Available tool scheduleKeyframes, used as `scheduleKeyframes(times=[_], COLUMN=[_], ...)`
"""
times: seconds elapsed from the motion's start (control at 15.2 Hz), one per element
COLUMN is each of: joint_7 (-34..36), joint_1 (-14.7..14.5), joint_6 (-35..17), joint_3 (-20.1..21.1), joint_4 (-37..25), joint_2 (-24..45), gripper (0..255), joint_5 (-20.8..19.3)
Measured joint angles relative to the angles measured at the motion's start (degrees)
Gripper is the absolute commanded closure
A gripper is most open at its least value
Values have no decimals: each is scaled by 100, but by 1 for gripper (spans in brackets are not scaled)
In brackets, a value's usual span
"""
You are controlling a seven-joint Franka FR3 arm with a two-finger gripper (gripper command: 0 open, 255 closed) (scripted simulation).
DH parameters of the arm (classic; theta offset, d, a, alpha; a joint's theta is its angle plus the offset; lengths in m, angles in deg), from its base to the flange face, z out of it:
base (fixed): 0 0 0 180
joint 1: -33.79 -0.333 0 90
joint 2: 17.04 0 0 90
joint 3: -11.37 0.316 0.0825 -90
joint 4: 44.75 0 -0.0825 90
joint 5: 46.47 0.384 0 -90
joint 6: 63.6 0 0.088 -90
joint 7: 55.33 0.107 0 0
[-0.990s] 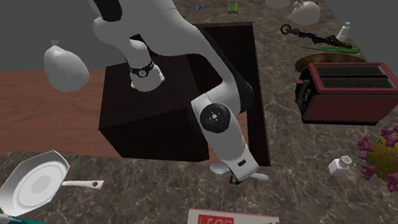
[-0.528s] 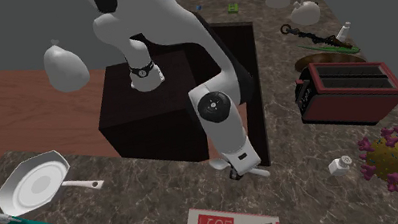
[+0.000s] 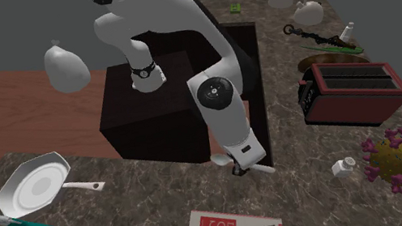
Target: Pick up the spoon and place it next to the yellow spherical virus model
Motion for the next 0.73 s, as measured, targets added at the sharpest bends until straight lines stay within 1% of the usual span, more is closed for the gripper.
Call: scheduleKeyframes(times=[0.73], joint_7=[180], joint_1=[-13], joint_6=[615], joint_3=[-30], joint_4=[-157], joint_2=[-473], gripper=[255], joint_5=[-75])
